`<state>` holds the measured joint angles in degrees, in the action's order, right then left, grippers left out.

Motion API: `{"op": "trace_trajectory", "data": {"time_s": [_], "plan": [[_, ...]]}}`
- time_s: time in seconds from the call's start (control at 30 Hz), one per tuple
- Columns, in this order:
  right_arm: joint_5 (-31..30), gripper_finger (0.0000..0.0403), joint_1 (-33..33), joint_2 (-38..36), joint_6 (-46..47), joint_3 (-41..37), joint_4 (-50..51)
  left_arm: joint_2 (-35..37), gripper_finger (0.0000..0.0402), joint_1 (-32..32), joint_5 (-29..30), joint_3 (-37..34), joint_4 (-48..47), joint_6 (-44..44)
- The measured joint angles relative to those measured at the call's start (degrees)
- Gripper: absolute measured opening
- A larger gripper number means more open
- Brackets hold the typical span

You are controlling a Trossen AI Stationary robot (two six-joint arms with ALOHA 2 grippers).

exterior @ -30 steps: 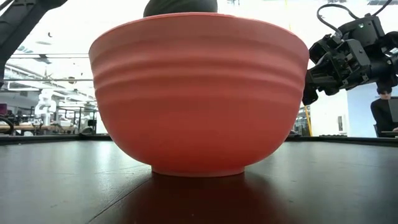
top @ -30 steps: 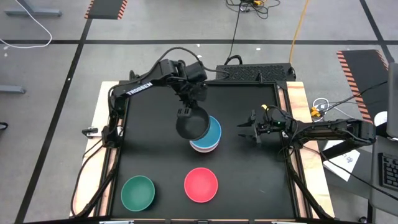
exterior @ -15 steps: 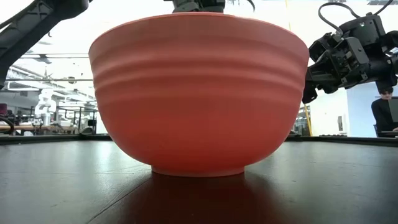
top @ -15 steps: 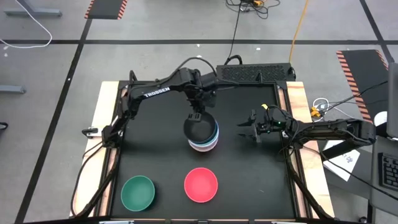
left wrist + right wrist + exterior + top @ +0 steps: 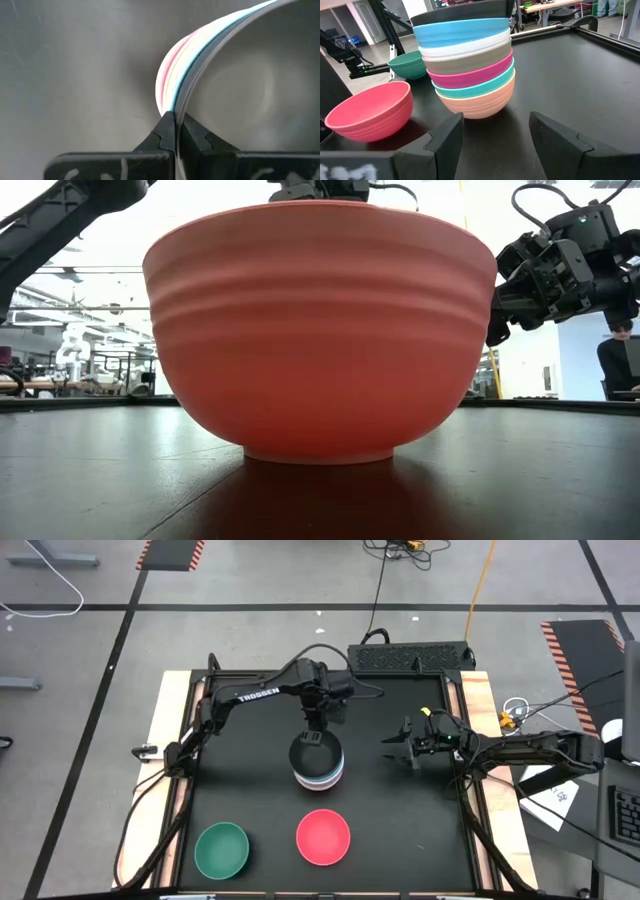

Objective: Nest bowls inside each other
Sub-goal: Stack the black bowl on top of the blue bowl, then stack the red bowl on top of the black bowl

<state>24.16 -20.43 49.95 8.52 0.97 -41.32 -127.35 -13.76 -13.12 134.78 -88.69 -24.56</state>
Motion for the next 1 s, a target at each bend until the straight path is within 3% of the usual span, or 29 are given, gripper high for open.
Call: {"op": "trace_trajectory", "data": {"time_s": [0.5,0.77,1.0], "plan": [[0.0,0.0219,0.0,0.0,0.9,0.0,0.0,0.1,0.0012,2.9,7.0,0.0,1.0,1.3],[0.0,0.0219,0.0,0.0,1.3,0.0,0.0,0.0,0.0129,3.8,8.6,0.2,5.6,1.1],[0.0,0.0219,0.2,0.0,1.6,0.0,1.1,2.1,0.0211,3.6,6.5,0.2,5.7,2.1]]}}
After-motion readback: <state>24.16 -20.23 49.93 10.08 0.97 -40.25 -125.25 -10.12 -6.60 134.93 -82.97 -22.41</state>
